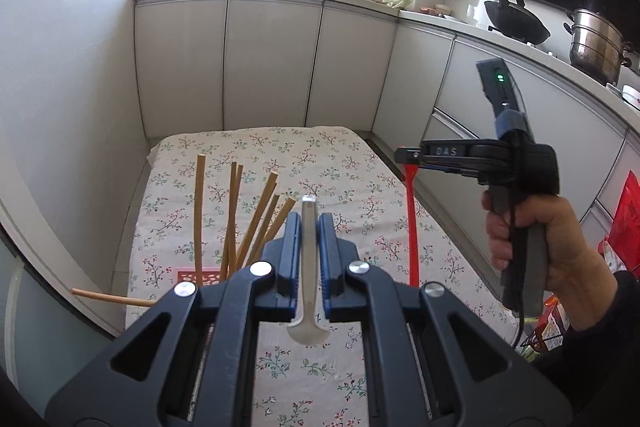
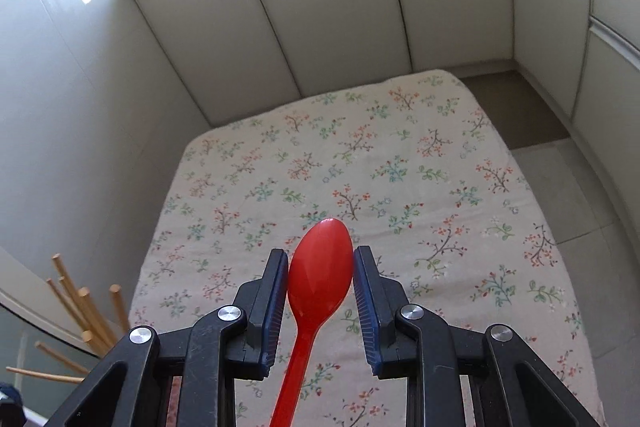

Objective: Organize utensils
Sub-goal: 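Carry both held spoons up over the pink mesh cup, then lower the white spoon into the cup and open the left tool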

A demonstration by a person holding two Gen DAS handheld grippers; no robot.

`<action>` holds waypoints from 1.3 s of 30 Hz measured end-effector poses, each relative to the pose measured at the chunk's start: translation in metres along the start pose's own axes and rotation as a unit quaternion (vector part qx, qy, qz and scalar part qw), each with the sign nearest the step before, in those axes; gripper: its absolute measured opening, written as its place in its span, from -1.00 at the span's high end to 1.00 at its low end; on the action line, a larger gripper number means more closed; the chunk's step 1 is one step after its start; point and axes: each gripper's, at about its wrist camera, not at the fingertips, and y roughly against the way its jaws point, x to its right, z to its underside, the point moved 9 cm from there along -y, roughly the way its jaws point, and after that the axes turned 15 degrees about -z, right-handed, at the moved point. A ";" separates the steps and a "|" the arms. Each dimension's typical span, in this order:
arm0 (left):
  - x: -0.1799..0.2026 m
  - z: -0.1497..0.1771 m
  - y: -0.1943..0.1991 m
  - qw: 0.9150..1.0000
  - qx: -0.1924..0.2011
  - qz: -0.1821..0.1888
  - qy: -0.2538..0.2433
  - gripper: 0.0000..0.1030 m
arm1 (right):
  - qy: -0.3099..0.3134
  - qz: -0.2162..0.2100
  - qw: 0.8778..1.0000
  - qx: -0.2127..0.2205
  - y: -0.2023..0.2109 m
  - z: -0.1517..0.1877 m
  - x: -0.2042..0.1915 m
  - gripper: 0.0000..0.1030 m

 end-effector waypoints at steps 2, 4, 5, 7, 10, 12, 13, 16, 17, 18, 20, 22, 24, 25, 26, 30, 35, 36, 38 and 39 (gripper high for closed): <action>0.000 -0.004 0.006 1.000 0.013 -0.005 -0.001 0.81 | 0.007 -0.008 1.000 0.023 0.020 0.003 -0.012 0.43; -0.001 -0.009 0.012 1.000 0.027 -0.011 -0.003 0.81 | 0.020 -0.016 0.999 0.047 0.034 0.003 -0.025 0.43; -0.003 -0.011 0.015 0.999 0.034 -0.013 -0.003 0.81 | 0.028 -0.020 0.998 0.061 0.043 0.004 -0.032 0.43; -0.005 -0.016 0.021 0.999 0.047 -0.018 -0.004 0.81 | 0.042 -0.029 0.995 0.086 0.059 0.005 -0.044 0.43; -0.010 -0.023 0.028 0.998 0.063 -0.024 -0.001 0.81 | 0.053 -0.048 0.991 0.111 0.079 0.003 -0.064 0.43; -0.017 -0.028 0.032 0.997 0.073 -0.029 0.003 0.81 | 0.068 -0.058 0.987 0.134 0.093 -0.001 -0.078 0.43; -0.021 -0.032 0.034 0.996 0.079 -0.032 0.007 0.81 | 0.077 -0.062 0.984 0.147 0.101 -0.003 -0.086 0.43; -0.038 -0.042 0.041 0.994 0.098 -0.048 0.023 0.81 | 0.100 -0.077 0.975 0.185 0.119 -0.008 -0.109 0.43; -0.046 -0.046 0.042 0.993 0.102 -0.053 0.030 0.81 | 0.109 -0.081 0.971 0.196 0.123 -0.009 -0.117 0.43; -0.051 -0.047 0.043 0.992 0.105 -0.057 0.036 0.81 | 0.117 -0.084 0.968 0.205 0.125 -0.009 -0.124 0.43; -0.064 -0.051 0.042 0.991 0.108 -0.067 0.050 0.81 | 0.129 -0.094 0.962 0.222 0.127 -0.010 -0.139 0.43; -0.076 -0.052 0.035 0.989 0.108 -0.081 0.057 0.81 | 0.140 -0.101 0.956 0.239 0.127 -0.008 -0.154 0.43; -0.082 -0.050 0.025 0.989 0.105 -0.093 0.054 0.81 | 0.147 -0.108 0.951 0.249 0.119 -0.007 -0.166 0.42; -0.084 -0.048 0.017 0.989 0.101 -0.098 0.051 0.81 | 0.150 -0.110 0.949 0.253 0.113 -0.006 -0.171 0.42; -0.085 -0.045 0.009 0.989 0.095 -0.101 0.047 0.81 | 0.153 -0.110 0.948 0.257 0.107 -0.006 -0.175 0.42; -0.086 -0.030 -0.026 0.992 0.059 -0.105 0.031 0.81 | 0.165 -0.093 0.944 0.270 0.079 -0.005 -0.186 0.42; -0.083 -0.014 -0.059 0.995 0.010 -0.092 0.021 0.81 | 0.161 -0.081 0.946 0.269 0.048 -0.004 -0.190 0.42; -0.082 -0.011 -0.063 0.996 0.002 -0.087 0.019 0.81 | 0.161 -0.079 0.946 0.269 0.044 -0.003 -0.189 0.42; -0.081 -0.005 -0.067 0.996 -0.013 -0.088 0.016 0.80 | 0.158 -0.075 0.947 0.270 0.037 -0.003 -0.189 0.42; -0.082 -0.005 -0.067 0.995 -0.015 -0.096 0.016 0.74 | 0.157 -0.072 0.947 0.272 0.034 -0.002 -0.188 0.42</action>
